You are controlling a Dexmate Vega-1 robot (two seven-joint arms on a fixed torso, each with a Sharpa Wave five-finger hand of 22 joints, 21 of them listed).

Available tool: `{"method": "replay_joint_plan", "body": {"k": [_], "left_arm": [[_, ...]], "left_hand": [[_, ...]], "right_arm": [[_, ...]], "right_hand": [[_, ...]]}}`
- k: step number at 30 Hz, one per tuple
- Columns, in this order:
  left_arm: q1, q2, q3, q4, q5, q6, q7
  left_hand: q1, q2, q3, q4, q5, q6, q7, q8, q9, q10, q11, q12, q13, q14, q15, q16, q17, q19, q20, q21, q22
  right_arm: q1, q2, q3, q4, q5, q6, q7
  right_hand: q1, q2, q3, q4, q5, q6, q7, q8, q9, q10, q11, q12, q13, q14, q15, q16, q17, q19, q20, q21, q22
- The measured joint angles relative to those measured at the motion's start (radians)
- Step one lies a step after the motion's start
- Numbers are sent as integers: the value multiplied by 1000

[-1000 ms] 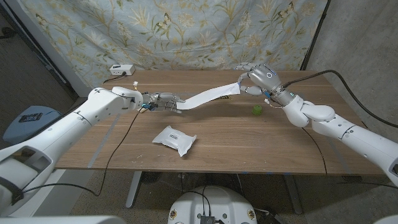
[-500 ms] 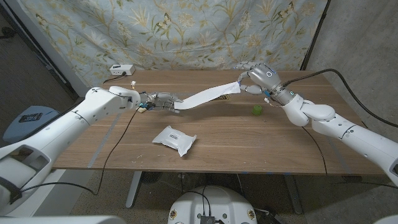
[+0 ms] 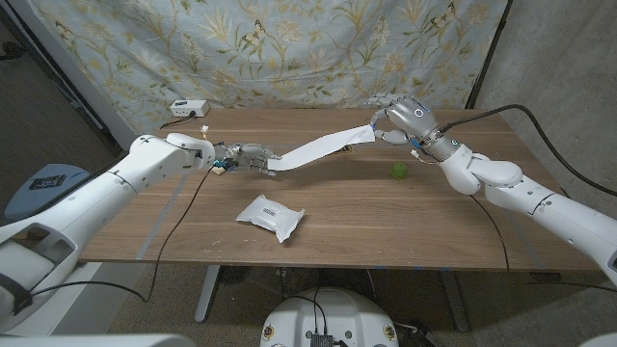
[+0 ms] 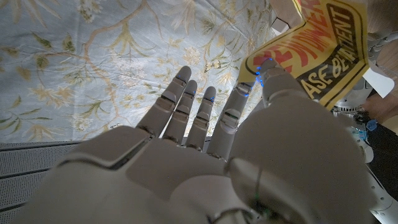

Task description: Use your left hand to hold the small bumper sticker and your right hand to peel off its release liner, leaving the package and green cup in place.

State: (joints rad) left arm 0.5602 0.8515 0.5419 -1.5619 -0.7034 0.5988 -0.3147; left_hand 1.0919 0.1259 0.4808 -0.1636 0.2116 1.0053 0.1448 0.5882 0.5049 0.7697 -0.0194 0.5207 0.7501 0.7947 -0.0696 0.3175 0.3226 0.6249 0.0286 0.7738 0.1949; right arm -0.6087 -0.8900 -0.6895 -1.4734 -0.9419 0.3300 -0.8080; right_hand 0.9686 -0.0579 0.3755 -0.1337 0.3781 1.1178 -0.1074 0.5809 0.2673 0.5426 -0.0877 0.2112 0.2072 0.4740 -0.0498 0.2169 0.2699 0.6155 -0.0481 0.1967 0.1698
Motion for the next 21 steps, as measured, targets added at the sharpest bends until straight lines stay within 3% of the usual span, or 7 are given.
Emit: {"method": "replay_joint_plan", "body": {"k": [21], "left_arm": [[-8,5,6,27,10,0,-26]], "left_hand": [[0,0,0,0,0,0,0,4,0,0,0,0,0,-5,5,0,5,-9,-2,8,0]], "right_arm": [[-4,-15,19,-8,5,-13,15]], "right_hand": [[-5,-5,4,-4,0,0,0,0,-4,0,0,0,0,0,0,0,0,0,0,0,0]]}}
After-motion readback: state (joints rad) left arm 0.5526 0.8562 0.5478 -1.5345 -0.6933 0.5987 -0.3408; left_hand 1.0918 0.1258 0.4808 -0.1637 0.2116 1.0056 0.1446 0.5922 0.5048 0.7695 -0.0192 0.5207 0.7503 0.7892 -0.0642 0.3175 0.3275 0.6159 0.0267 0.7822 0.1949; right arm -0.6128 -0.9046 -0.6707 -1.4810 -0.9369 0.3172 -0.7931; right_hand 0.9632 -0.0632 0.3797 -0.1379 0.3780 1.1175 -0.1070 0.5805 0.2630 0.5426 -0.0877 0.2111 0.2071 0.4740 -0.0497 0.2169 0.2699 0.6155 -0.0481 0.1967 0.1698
